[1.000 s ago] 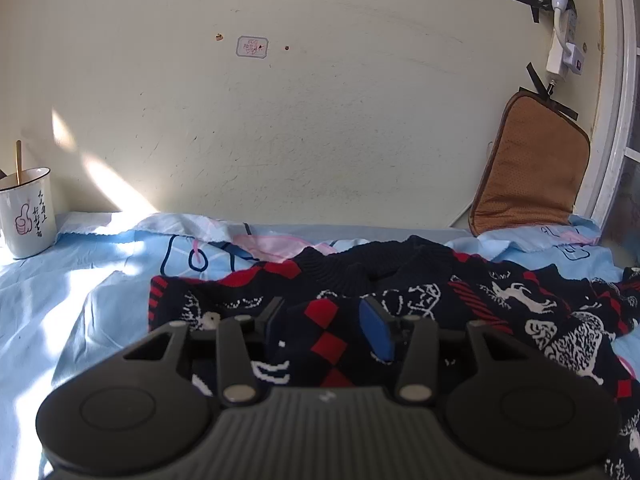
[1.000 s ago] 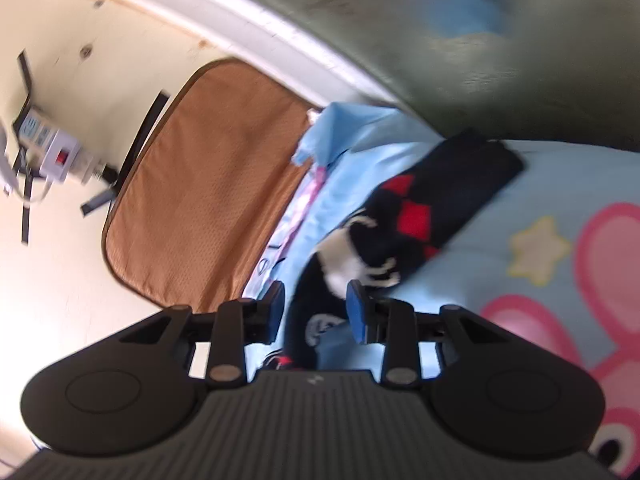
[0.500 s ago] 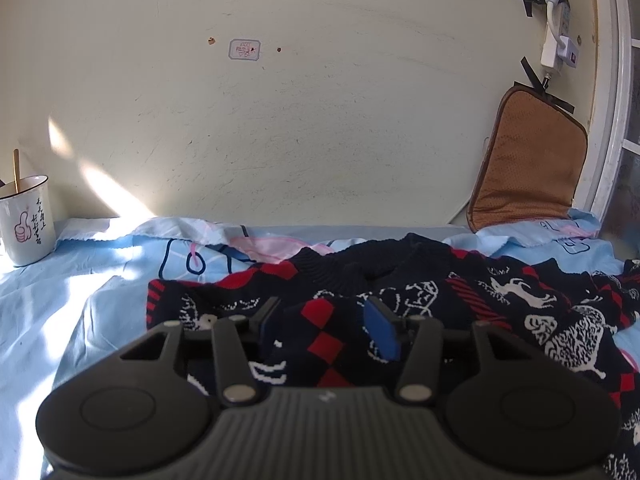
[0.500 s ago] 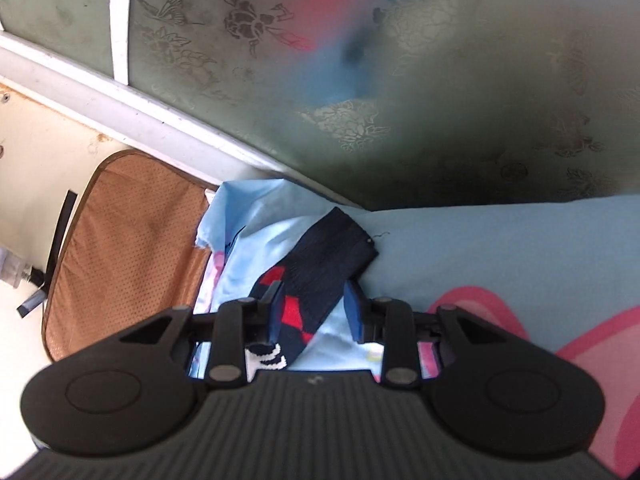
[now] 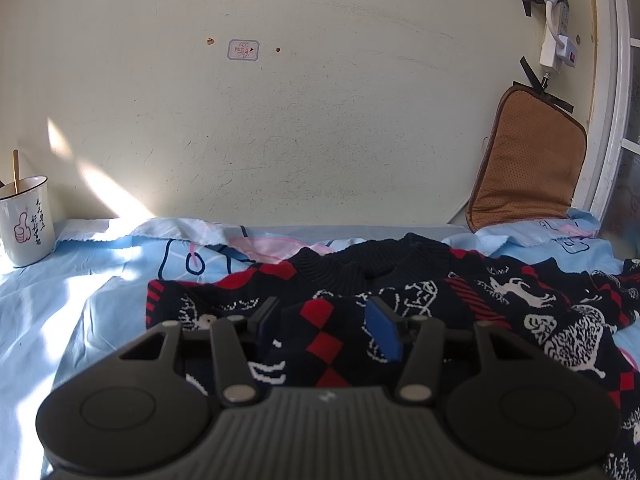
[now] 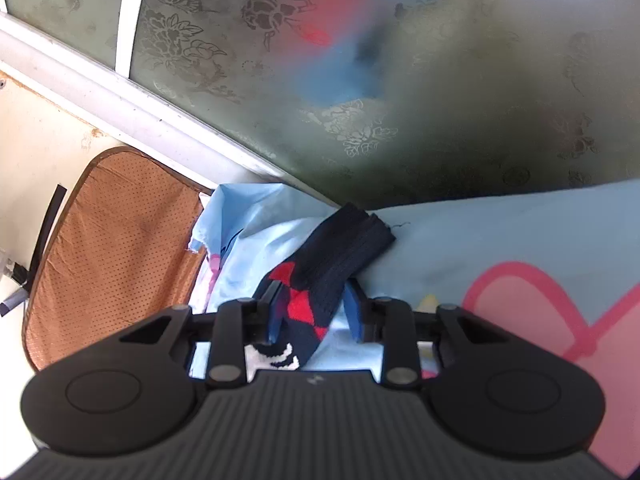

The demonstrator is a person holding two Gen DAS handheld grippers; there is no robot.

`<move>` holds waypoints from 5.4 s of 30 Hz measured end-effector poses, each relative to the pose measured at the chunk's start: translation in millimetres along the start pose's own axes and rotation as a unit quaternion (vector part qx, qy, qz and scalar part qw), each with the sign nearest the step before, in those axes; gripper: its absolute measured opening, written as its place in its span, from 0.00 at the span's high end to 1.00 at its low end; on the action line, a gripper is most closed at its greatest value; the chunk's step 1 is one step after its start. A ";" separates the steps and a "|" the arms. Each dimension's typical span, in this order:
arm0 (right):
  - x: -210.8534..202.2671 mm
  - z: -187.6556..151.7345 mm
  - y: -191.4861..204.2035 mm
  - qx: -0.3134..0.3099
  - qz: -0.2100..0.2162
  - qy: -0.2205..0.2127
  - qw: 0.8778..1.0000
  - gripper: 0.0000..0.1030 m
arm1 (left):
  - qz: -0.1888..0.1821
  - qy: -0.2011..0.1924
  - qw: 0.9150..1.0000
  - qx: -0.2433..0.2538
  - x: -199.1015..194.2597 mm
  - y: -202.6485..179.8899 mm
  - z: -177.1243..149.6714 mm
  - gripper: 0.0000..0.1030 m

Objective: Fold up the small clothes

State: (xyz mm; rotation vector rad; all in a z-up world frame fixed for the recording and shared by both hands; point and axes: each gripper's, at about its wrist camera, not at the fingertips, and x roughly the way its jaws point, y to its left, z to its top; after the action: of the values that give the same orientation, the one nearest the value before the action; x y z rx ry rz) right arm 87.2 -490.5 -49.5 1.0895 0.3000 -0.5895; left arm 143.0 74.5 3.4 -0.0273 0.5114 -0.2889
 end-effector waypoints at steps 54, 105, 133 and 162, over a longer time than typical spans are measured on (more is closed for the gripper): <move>-69.4 -268.2 245.9 -0.467 0.265 0.217 0.815 0.68 | -0.039 0.009 0.977 -0.207 -26.8 111.8 21.4 0.44; -122.3 -366.1 287.5 -0.413 0.343 0.318 0.781 0.89 | 0.008 -0.037 0.949 -0.312 -66.1 167.8 27.2 0.46; -63.5 -236.0 193.9 -0.400 0.155 0.117 0.896 0.60 | -0.024 0.103 0.992 -0.069 -1.9 23.8 6.8 0.84; -91.9 -258.4 184.1 -0.520 0.233 0.149 0.808 0.66 | 0.011 -0.007 0.999 -0.042 -43.0 24.4 23.0 0.57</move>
State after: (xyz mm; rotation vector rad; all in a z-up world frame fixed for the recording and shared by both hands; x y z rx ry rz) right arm 134.6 -170.8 18.7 0.1345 0.5230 0.2314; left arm 124.9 108.8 41.6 -0.1058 0.5104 -0.2452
